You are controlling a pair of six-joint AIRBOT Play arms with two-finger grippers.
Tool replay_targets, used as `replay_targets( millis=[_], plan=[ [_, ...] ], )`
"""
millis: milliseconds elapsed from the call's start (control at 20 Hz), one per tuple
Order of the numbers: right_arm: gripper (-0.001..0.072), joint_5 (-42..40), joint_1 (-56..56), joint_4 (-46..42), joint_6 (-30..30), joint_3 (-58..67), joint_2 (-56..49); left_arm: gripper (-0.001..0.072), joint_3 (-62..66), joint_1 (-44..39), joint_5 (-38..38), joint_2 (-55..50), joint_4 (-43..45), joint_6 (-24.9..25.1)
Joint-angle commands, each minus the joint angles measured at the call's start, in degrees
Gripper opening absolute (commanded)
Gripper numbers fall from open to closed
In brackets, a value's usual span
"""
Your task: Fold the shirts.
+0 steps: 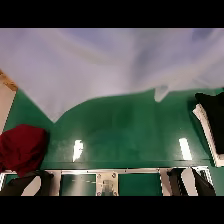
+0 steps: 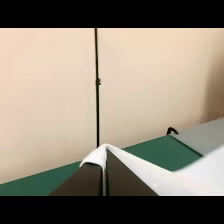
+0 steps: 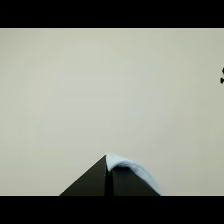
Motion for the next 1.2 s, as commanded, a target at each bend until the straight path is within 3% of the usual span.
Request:
replay_targets(
  millis=[0,200,300,500,600,700,850,1150],
  plan=[
    [0.0015,0.7,-0.9,-2.4,1.7,-0.6,1.3,0.0022,-3.1,0.0,-2.8,0.5,9.5,-3.6],
    [0.0015,4.6,0.9,-2.5,1.7,-15.5,1.2,0.0022,-19.2,0.0,-1.7,-1.0,10.4,-0.6],
    [0.0016,2.8,6.2,-3.1,-2.2,-26.4,-0.2,0.0022,-28.0,0.0,-1.0,-4.3,8.2,3.0],
    [0.0016,-12.2,20.8,-8.6,-9.2,-47.3,-9.0,0.0022,-43.6,-0.2,5.7,-16.3,-5.2,13.7],
    [0.0016,-18.9,24.1,-8.4,-10.6,-51.9,-17.7,0.0022,-45.9,-2.0,9.8,-24.3,-7.8,17.1],
    [0.0016,-20.8,25.3,-6.9,-12.1,-51.2,-28.2,0.0022,-45.7,-5.1,15.0,-32.2,-10.4,20.5],
    [0.0016,-19.5,25.3,-4.0,-12.6,-44.6,-43.0,0.0022,-43.0,-7.9,23.4,-40.2,-12.9,20.8],
    [0.0015,-13.6,25.3,-4.1,-10.0,-27.0,-55.6,0.0022,-35.7,-5.0,25.0,-43.2,-13.9,17.8]
  ],
)
